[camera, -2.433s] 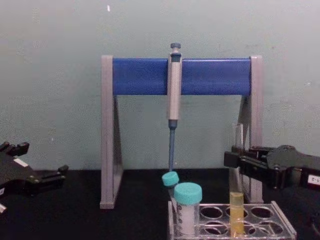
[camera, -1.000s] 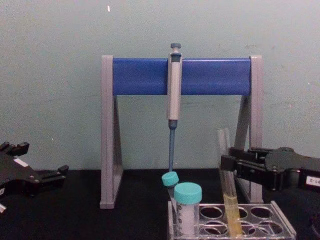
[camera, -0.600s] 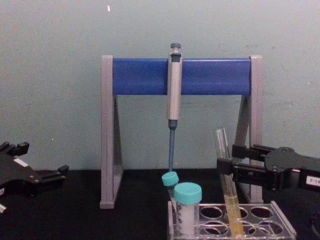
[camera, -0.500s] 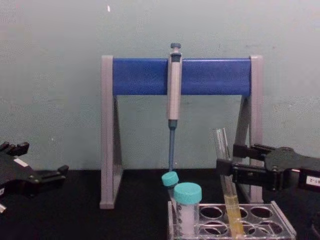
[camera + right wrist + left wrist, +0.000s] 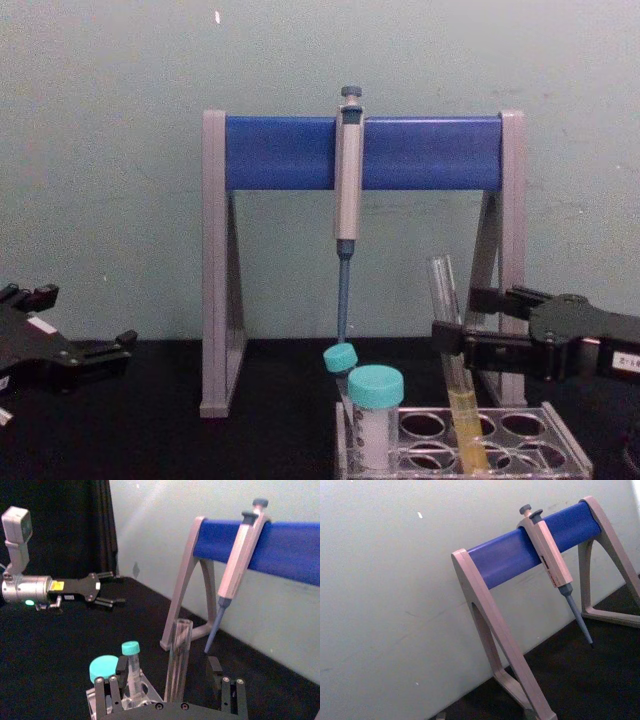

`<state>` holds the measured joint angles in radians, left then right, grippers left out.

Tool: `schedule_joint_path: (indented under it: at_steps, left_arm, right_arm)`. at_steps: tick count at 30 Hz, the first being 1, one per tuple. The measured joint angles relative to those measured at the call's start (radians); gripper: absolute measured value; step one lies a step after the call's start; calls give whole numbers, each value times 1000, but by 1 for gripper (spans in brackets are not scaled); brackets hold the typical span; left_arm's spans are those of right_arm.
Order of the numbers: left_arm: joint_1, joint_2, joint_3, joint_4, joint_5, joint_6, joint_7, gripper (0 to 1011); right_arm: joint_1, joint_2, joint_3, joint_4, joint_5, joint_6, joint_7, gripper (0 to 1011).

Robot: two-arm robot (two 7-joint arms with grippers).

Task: Pick up the test tube from the test tube rack, shake it, then place it back into the test tube rack.

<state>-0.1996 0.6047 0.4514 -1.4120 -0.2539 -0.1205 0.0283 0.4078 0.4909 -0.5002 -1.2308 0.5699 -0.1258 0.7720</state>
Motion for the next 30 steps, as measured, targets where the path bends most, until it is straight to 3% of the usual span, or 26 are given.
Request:
schedule_joint_path:
  at_steps: [2,7,11,15,20,22,25,30]
  left_arm:
    - [0,0,0,0,0,0,0,1002]
    - [0,0,0,0,0,0,0,1001]
    - [0,0,0,0,0,0,0,1001]
    - [0,0,0,0,0,0,0,1001]
    - [0,0,0,0,0,0,0,1002]
    - [0,0,0,0,0,0,0,1001]
    - [0,0,0,0,0,0,0,1001]
    - [0,0,0,0,0,0,0,1001]
  right_arm:
    - [-6,0,7,-7,6,-13,0,1000]
    - [-53,-8,81,-64,75,-83,-23,1000]
    - [-98,-25,146,-118,87,-163,-93,1000]
    - [-142,-40,202,-175,15,-224,-232,1000]
    - [-180,-65,243,-207,-92,-233,-406,1000]
    - [-190,-72,251,-211,-124,-224,-450,1000]
    - [-213,-83,257,-211,-215,-169,-562,1000]
    - [-235,-89,247,-197,-307,-90,-644,1000]
